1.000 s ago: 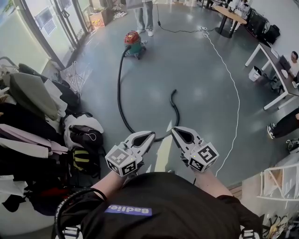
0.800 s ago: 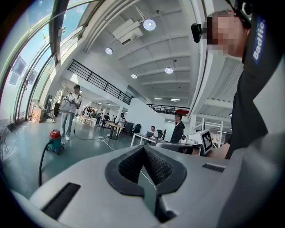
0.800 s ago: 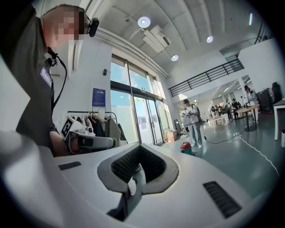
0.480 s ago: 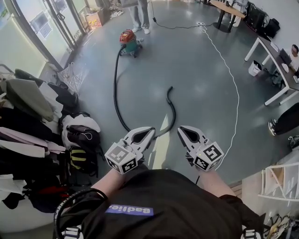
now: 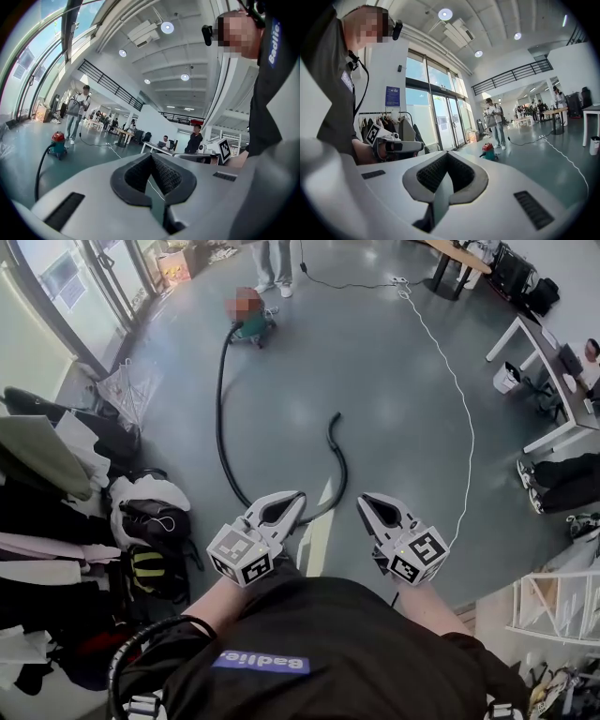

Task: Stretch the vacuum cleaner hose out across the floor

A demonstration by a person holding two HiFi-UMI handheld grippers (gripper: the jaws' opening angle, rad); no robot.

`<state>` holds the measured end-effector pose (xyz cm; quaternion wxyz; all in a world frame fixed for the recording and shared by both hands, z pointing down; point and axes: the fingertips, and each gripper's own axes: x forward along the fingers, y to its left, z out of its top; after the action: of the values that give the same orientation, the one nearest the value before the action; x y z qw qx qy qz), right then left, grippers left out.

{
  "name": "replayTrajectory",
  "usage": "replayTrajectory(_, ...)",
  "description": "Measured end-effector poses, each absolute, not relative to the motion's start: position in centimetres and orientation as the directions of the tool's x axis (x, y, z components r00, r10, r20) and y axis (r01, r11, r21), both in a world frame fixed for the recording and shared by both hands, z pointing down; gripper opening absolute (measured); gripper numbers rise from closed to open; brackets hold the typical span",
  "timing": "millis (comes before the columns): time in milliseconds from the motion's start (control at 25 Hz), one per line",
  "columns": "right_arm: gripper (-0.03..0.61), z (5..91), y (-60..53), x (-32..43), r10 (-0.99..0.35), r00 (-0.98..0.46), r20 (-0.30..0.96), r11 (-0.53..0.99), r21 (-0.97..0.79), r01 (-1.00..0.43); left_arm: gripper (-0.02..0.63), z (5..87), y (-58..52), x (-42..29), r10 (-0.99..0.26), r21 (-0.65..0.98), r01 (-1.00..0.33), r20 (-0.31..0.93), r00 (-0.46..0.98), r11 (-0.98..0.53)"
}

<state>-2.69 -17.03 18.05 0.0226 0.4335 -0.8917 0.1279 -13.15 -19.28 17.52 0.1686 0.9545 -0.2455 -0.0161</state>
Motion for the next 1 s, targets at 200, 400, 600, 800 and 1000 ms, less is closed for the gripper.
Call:
replayTrajectory(200, 0.003, 18.1, -24.6, -4.4, -0.803, -0.572, 0.168, 0.536, -0.215, -0.816, 0.008, 17.4, -27.6, -15.3, -0.44, 0.328, -0.424, 0.027, 0.898, -0.844)
replayTrajectory(400, 0.003, 17.2, -30.1, -6.4, -0.823, -0.543, 0.168, 0.51, -0.203, -0.836, 0.008, 17.2, -34.4, -17.3, -0.4, 0.316, -0.386, 0.022, 0.916, -0.867)
replayTrajectory(600, 0.003, 18.8, -32.7, -6.4, -0.839, -0.506, 0.202, 0.466, -0.215, -0.858, 0.008, 18.2, -38.8, -17.5, -0.39, 0.331, -0.376, 0.026, 0.921, -0.866)
replayTrajectory(800, 0.003, 19.3, -34.7, -4.0, -0.845, -0.498, 0.196, 0.454, -0.229, -0.861, 0.008, 18.9, -40.5, -15.5, -0.386, 0.344, -0.38, 0.056, 0.921, -0.858)
replayTrajectory(1000, 0.003, 19.5, -36.8, 0.8, -0.842, -0.51, 0.175, 0.465, -0.244, -0.851, 0.008, 18.9, -42.1, -11.3, -0.388, 0.32, -0.399, 0.103, 0.916, -0.859)
